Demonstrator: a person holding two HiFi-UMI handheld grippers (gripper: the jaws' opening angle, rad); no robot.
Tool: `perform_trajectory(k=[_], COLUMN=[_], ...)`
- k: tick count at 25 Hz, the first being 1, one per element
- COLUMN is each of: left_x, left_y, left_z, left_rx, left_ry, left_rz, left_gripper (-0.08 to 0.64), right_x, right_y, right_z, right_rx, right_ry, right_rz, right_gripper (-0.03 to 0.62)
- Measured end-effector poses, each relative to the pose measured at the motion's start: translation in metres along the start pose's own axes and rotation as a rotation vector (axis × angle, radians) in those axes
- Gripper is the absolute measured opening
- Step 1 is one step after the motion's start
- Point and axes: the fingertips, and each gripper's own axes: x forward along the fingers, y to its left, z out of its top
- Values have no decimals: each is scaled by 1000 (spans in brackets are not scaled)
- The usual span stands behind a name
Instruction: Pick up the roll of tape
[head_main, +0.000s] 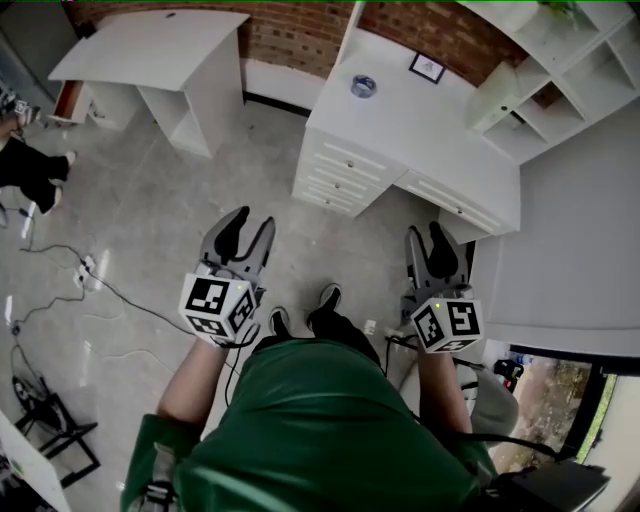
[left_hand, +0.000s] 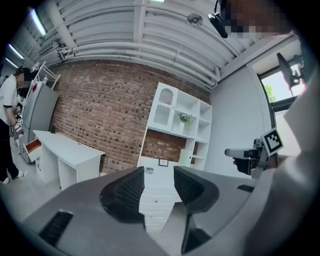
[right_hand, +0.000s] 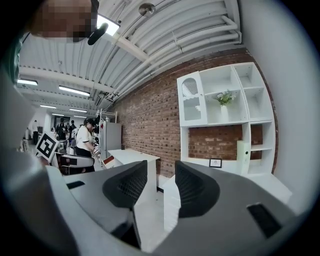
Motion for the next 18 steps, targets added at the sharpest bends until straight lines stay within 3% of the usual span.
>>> perform_trajectory(k=[7,12,18], left_x=[26,58,133], left_y=[14,29,32], left_z=[-15,3,21], left_rx=[-23,-2,11], left_ry=[54,48,44], left_rz=[26,74,103], left_gripper=[181,181,181], right_x=[48,96,156], right_y=[-5,-18,-72], right_z=[-10,-1,5], right_rx=[22,46,65], right_ry=[22,2,0], right_rz=[58,119,153], right_gripper=[183,175,172])
